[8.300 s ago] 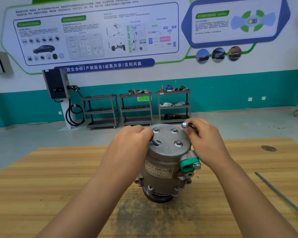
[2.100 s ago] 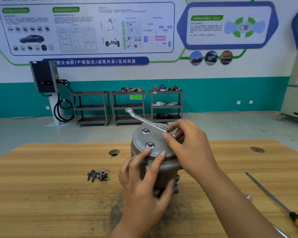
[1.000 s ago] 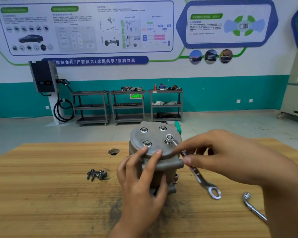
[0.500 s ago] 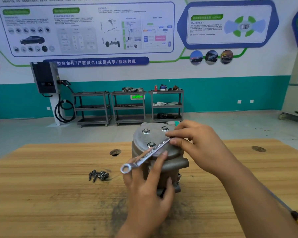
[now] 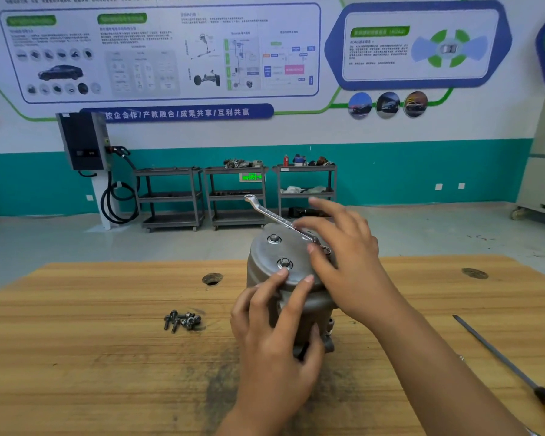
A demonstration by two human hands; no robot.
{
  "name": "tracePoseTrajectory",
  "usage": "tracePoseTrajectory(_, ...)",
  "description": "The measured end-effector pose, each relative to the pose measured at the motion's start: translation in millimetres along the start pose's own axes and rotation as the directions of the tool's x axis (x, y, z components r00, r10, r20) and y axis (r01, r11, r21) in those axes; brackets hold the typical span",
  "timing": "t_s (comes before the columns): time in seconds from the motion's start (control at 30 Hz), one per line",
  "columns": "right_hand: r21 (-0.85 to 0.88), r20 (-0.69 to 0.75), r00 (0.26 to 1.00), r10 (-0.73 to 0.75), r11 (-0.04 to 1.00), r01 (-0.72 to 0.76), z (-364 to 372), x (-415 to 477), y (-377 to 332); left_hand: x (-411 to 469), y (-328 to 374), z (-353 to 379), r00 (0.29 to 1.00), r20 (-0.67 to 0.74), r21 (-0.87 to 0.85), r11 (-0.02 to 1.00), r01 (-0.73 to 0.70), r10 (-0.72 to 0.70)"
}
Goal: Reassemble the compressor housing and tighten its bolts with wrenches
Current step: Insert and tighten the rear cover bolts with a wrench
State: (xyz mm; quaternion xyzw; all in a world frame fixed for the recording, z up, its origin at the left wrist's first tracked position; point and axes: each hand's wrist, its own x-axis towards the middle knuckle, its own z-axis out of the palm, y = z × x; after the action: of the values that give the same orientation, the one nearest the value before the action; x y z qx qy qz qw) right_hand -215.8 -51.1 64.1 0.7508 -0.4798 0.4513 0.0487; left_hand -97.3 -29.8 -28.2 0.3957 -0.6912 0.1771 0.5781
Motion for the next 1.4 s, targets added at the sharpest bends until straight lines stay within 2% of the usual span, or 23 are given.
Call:
tracePoseTrajectory(0.13,0.01,-0.064,0.998,0.0,1.0,0.001,5.5,-0.1,-2.1,0.9,0.3,0.3,1.0,0.002,0.005,1.0,-0.003,0.003)
tracePoseTrajectory(0.27,0.031,-0.051,0.998,0.024,0.999,-0.023,9.5,1.1,1.2,1.6,0.0,0.2,1.0,0.001,0.001,1.0,-0.003,0.003)
tracePoseTrajectory(0.53,-0.211,0.142,0.975,0.17,0.968,-0.138,-27.0,5.5,18.4,-0.6,-4.1,-2.0,1.0,-0.027,0.003,1.0,0.004,-0.004)
tracePoseTrajectory(0.63,-0.422,0.173,0.956,0.236,0.895,-0.145,-52.2,4.9,19.0,-1.3,-4.8,-1.5,0.999,-0.031,-0.01,1.0,0.008,-0.008)
tracePoseTrajectory(0.7,-0.469,0.204,0.94,0.272,0.871,-0.15,-67.2,3.0,18.7,-1.6,-5.8,-1.3,0.999,-0.036,-0.012,1.0,0.006,-0.006)
tracePoseTrajectory(0.83,-0.305,0.338,0.908,0.249,0.941,-0.145,-84.9,-5.3,8.5,-1.5,-6.2,-1.3,0.999,-0.036,-0.016,1.0,0.022,-0.023)
tracePoseTrajectory(0.93,-0.098,0.498,0.855,0.146,0.989,-0.112,-91.0,-13.2,-5.7,-3.1,-7.1,-1.6,0.999,-0.034,-0.014,1.0,0.021,-0.022)
tracePoseTrajectory(1.03,-0.021,0.554,0.832,-0.016,0.999,0.033,-89.8,-17.7,-19.7,-4.6,-8.5,0.1,0.999,-0.038,-0.007,1.0,0.014,-0.014)
tracePoseTrajectory(1.23,0.114,0.508,0.841,-0.187,0.982,0.149,-61.6,-15.1,-34.5,-2.6,-7.4,1.0,0.998,-0.066,-0.013,1.0,0.005,-0.006)
tracePoseTrajectory(1.4,0.077,0.388,0.903,-0.187,0.982,0.171,-36.7,-7.8,-26.9,-2.8,-6.2,-0.4,0.998,-0.063,0.004,1.0,0.012,-0.012)
